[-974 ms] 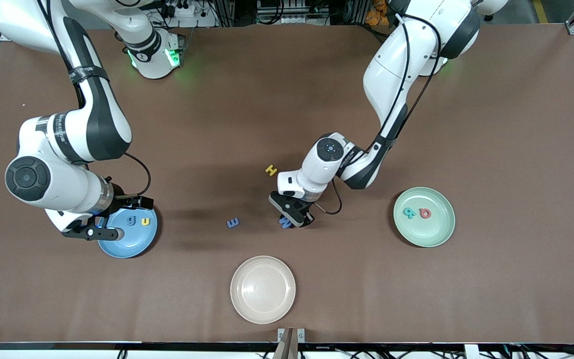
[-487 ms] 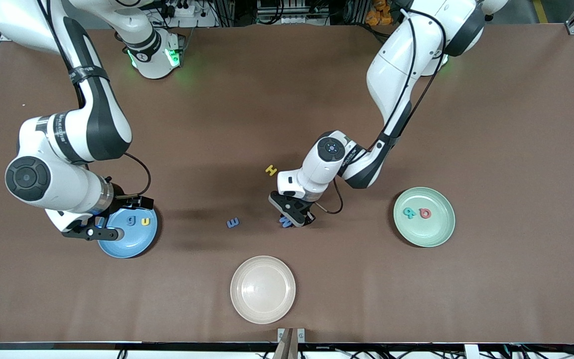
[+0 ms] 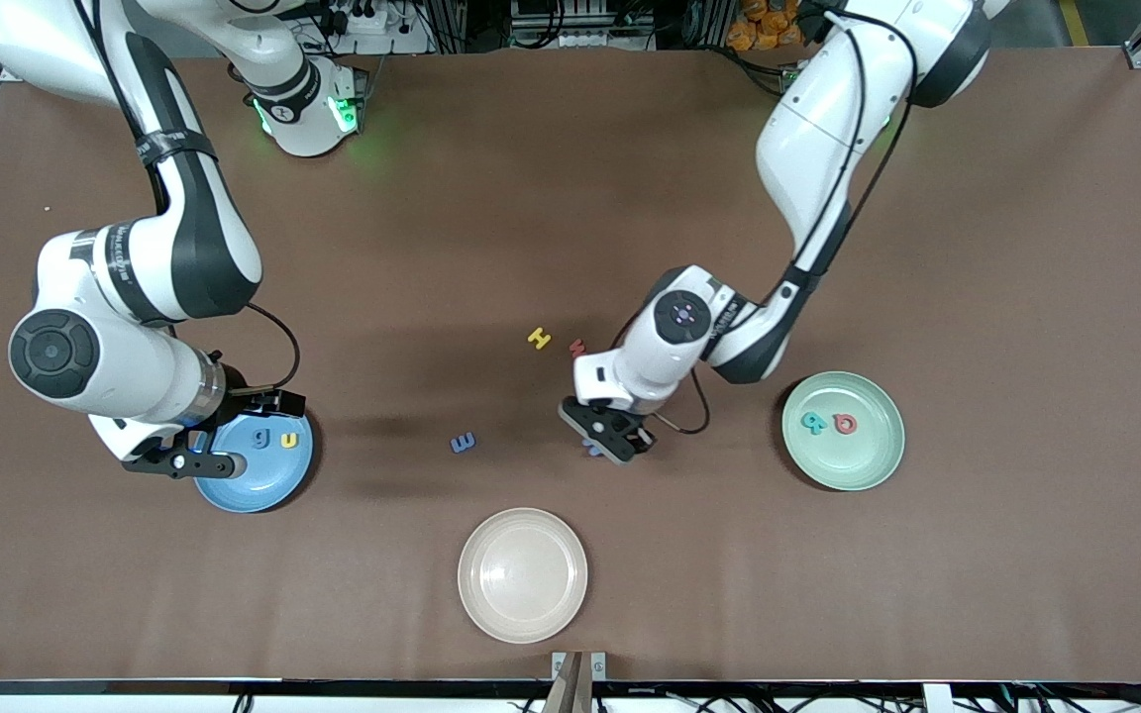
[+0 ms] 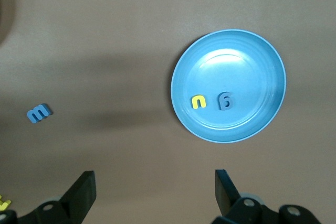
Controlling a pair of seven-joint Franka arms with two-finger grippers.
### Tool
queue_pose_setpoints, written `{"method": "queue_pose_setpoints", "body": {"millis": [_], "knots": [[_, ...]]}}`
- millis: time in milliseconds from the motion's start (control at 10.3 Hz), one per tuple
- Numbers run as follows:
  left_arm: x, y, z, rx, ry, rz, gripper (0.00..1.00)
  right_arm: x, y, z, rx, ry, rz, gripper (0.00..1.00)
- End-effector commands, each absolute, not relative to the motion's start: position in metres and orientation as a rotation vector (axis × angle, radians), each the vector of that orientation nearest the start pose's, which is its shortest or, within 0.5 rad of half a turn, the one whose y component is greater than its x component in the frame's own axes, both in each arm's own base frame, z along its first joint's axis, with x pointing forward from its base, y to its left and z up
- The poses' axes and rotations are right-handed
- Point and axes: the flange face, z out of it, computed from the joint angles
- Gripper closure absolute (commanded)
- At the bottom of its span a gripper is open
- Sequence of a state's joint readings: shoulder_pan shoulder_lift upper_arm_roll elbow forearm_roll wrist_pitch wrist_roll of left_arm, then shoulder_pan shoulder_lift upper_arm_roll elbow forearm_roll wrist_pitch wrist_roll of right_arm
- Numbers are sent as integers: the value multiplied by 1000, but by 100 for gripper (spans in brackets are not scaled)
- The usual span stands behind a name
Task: Sort upper and lower case letters into plates
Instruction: 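Carry the blue M over the green plate with the left gripper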
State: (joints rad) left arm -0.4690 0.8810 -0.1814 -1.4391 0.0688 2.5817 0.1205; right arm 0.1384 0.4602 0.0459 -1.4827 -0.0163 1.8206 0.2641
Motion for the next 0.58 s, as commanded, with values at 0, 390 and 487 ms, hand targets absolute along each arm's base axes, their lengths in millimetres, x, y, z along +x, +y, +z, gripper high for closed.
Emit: {"method": "queue_pose_setpoints", "body": {"millis": [0, 390, 487], "knots": [[632, -371, 211, -3009, 1280, -217, 85, 666, 123, 407, -3141, 99, 178, 0], [654, -271, 282, -2960, 1419, 107, 86, 666, 166, 385, -3111, 31, 179, 0], [657, -245, 292, -2936, 1463, 170, 86, 664, 178, 382, -3112, 0, 182, 0]]}}
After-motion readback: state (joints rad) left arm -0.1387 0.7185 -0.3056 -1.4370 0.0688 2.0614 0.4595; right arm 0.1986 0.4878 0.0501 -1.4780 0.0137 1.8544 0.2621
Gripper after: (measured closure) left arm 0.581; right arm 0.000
